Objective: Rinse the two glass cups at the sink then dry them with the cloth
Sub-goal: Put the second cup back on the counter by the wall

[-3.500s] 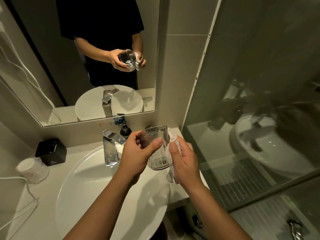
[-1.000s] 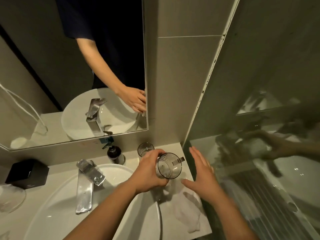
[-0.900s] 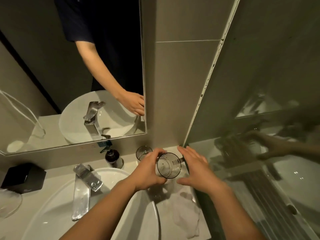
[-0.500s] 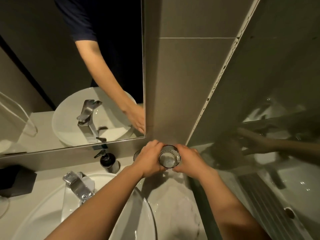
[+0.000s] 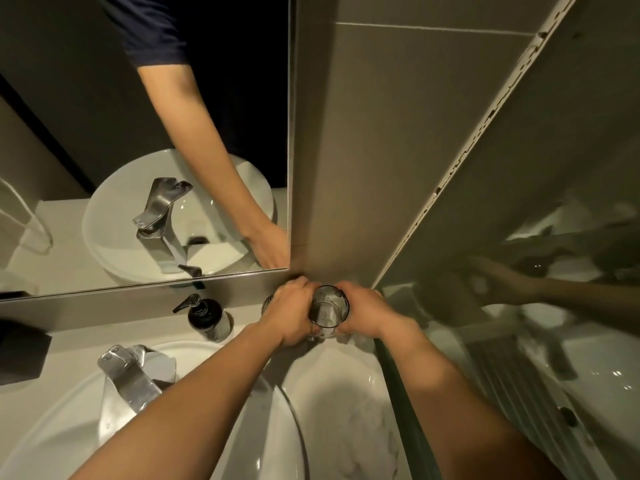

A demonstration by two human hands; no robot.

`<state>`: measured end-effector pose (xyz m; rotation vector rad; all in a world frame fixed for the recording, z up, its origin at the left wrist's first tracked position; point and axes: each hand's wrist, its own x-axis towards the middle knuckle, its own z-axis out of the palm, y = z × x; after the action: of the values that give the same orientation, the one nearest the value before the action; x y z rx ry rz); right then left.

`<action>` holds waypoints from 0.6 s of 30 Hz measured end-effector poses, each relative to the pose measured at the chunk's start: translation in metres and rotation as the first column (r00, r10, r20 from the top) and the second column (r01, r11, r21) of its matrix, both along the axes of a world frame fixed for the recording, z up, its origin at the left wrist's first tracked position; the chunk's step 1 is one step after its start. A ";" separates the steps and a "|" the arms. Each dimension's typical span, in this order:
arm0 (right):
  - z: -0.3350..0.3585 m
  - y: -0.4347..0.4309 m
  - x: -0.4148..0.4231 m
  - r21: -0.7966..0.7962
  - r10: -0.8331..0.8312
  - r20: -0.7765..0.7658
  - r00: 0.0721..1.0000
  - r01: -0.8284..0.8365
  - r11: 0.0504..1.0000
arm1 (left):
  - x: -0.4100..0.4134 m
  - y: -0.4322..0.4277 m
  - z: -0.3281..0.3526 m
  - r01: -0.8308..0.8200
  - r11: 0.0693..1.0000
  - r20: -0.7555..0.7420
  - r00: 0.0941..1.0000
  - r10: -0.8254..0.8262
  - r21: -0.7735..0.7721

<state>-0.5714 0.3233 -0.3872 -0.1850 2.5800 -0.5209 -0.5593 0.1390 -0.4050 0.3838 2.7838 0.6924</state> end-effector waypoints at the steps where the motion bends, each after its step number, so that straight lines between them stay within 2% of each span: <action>1: -0.003 -0.001 0.000 -0.001 -0.001 0.006 1.000 0.001 1.000 | 0.000 -0.001 -0.002 0.002 1.000 0.004 1.000 -0.002 -0.011; 18: -0.013 -0.004 -0.007 0.020 0.014 0.067 0.998 -0.015 1.000 | 0.001 -0.003 -0.013 -0.027 0.998 0.061 0.998 0.030 -0.053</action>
<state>-0.5788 0.3189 -0.3999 -0.1761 2.5164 -0.4867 -0.5583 0.1358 -0.4178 0.3083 2.7477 0.6254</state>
